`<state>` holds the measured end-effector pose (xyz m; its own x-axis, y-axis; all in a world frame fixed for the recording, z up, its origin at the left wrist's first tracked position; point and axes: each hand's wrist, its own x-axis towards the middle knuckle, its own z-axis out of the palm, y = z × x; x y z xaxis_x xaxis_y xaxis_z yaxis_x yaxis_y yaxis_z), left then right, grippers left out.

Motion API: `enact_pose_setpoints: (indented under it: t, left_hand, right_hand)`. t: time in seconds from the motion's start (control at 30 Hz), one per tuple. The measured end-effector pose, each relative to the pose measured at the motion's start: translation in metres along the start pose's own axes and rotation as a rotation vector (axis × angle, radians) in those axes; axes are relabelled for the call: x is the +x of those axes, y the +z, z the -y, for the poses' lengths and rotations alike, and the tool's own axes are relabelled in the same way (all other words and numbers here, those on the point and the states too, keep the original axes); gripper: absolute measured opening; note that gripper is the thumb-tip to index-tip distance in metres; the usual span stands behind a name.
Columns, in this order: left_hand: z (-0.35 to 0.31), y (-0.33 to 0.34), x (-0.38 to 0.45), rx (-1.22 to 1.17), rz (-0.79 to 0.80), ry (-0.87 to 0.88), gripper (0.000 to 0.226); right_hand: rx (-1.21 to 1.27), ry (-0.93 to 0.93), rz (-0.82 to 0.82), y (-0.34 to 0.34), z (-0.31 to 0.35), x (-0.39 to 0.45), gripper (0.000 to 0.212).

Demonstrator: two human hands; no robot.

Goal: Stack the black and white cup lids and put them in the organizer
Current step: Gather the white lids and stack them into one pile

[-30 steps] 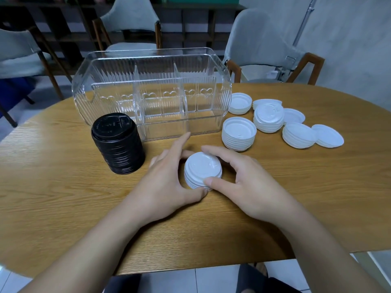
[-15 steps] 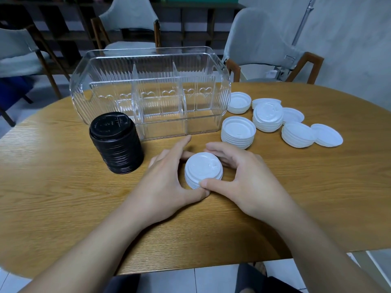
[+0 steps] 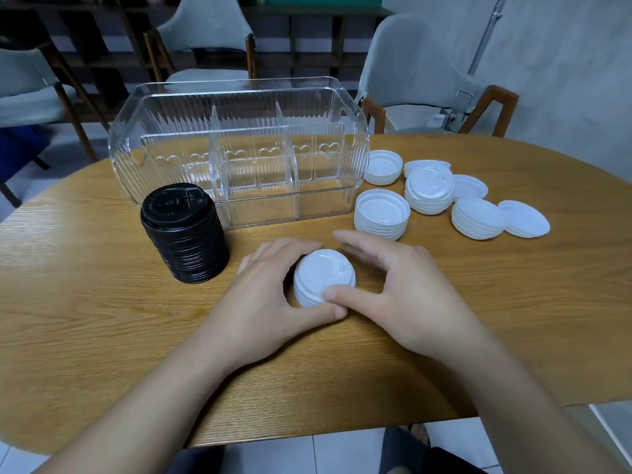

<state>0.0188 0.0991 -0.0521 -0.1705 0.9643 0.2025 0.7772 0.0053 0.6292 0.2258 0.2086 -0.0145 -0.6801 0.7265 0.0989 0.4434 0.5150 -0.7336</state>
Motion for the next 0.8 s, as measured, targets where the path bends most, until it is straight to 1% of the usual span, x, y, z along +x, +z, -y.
enact_pose_setpoints:
  t: [0.03,0.1,0.13,0.2,0.27,0.37,0.5,0.63,0.7,0.8]
  left_hand:
    - [0.001,0.0,0.001,0.003,-0.005,0.0,0.088]
    - [0.001,0.001,0.002,0.016,-0.009,-0.005,0.087]
    - [0.001,0.001,0.002,0.022,-0.008,-0.008,0.087]
    - [0.001,0.002,0.002,0.032,-0.006,-0.01,0.087]
    - [0.001,0.002,0.001,0.037,-0.01,-0.011,0.088]
    - [0.0,0.003,0.001,0.044,-0.015,-0.013,0.088]
    - [0.0,0.003,0.001,0.043,-0.007,-0.021,0.09]
    - [0.0,0.003,0.002,0.047,-0.002,-0.019,0.091]
    - [0.0,0.003,0.002,0.046,-0.001,-0.021,0.091]
    - [0.0,0.003,0.001,0.048,-0.002,-0.02,0.091]
  right_hand:
    - [0.017,-0.012,-0.063,-0.003,0.0,0.0,0.066]
    - [-0.009,-0.088,-0.265,-0.007,-0.003,0.002,0.043]
    - [-0.087,-0.133,-0.357,-0.007,-0.007,0.005,0.037]
    - [-0.279,-0.177,-0.454,-0.005,-0.019,0.012,0.036]
    - [-0.416,-0.148,-0.472,-0.002,-0.032,0.018,0.036]
    - [-0.519,-0.124,-0.489,0.001,-0.042,0.023,0.031]
    - [-0.492,-0.132,-0.525,0.001,-0.045,0.024,0.02]
    - [-0.482,-0.139,-0.5,0.002,-0.044,0.023,0.013]
    - [-0.491,-0.152,-0.501,0.002,-0.043,0.023,0.012]
    - [-0.488,-0.158,-0.521,0.001,-0.04,0.023,0.016]
